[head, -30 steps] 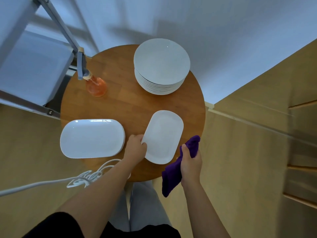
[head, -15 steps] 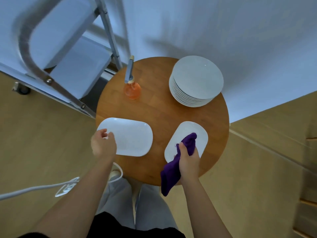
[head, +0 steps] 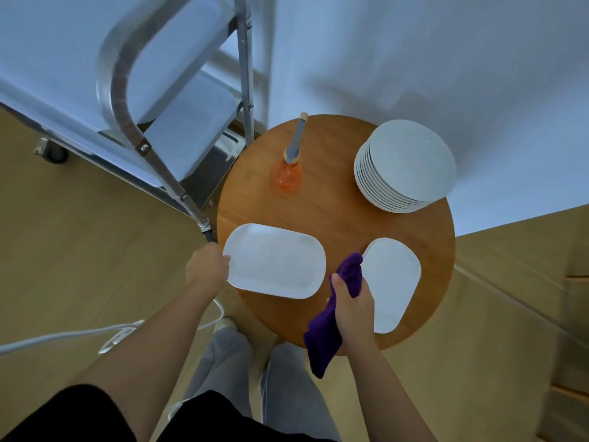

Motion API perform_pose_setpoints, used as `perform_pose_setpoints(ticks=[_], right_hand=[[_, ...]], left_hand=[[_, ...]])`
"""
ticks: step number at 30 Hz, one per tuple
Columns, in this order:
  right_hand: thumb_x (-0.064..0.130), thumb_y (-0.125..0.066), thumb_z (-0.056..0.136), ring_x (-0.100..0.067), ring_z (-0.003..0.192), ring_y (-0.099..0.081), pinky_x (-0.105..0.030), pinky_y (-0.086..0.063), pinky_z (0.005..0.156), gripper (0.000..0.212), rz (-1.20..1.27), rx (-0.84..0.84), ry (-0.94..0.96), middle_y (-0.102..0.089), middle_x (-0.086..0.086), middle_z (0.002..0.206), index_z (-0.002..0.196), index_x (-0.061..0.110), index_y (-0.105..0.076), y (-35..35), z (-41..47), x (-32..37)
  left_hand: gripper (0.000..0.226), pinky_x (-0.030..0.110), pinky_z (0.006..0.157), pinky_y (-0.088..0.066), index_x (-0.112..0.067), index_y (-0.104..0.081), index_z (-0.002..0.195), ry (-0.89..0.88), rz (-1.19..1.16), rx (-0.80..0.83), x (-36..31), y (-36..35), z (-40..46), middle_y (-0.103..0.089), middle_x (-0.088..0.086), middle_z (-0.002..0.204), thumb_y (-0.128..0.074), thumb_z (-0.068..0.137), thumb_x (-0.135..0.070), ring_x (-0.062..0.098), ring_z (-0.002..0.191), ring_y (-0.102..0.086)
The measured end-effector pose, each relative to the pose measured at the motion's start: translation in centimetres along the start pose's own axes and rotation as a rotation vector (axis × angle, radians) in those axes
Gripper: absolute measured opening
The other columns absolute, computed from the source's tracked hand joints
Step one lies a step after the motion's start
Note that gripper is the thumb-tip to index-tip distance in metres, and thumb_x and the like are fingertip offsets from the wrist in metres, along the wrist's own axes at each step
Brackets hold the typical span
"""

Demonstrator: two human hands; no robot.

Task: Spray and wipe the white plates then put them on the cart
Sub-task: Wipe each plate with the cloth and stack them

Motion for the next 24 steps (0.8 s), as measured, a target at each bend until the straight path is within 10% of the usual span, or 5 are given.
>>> perform_pose_setpoints(ticks=[7,16,24], right_hand=[[0.032,-0.059,0.090,-0.020,0.094,-0.062,-0.043,-0.053,0.089,0.030,0.020,-0.034,-0.059,-0.064,0.002,0.100,0.118,0.026,-0.050,-1.2,-1.3,-0.8],[0.032,-0.058,0.091,-0.017,0.096,-0.060,-0.039,-0.053,0.088,0.023,0.030,-0.047,-0.093,-0.062,0.008,0.098,0.111,0.033,-0.046,-1.5,-1.9,-1.5],[0.033,-0.058,0.091,-0.016,0.092,-0.060,-0.042,-0.053,0.087,0.019,-0.018,-0.127,-0.060,-0.061,0.008,0.094,0.104,0.037,-0.045,0.0,-2.1,-0.6]], left_hand=[[0.026,0.035,0.067,-0.046,-0.003,-0.051,0.112,-0.014,0.044,0.008,0.8,-1.1,-0.5,-0.061,0.014,0.103,-0.040,0.101,-0.024,0.031,0.091,-0.061],[0.022,0.026,0.050,-0.028,-0.007,-0.050,0.084,-0.215,-0.242,0.057,-1.6,-1.2,0.2,-0.048,0.011,0.080,-0.035,0.099,-0.012,0.013,0.060,-0.039],[0.023,0.043,0.087,-0.051,-0.022,-0.048,0.116,0.087,-0.972,0.104,-0.9,-1.7,-0.2,-0.055,0.003,0.117,-0.036,0.102,-0.036,0.023,0.108,-0.053]])
Point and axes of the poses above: each hand's wrist, its own z-axis towards the middle knuckle, its own y-axis out of the back of the hand, x = y × z, the point moved 6 cm from there along z, towards the middle knuckle
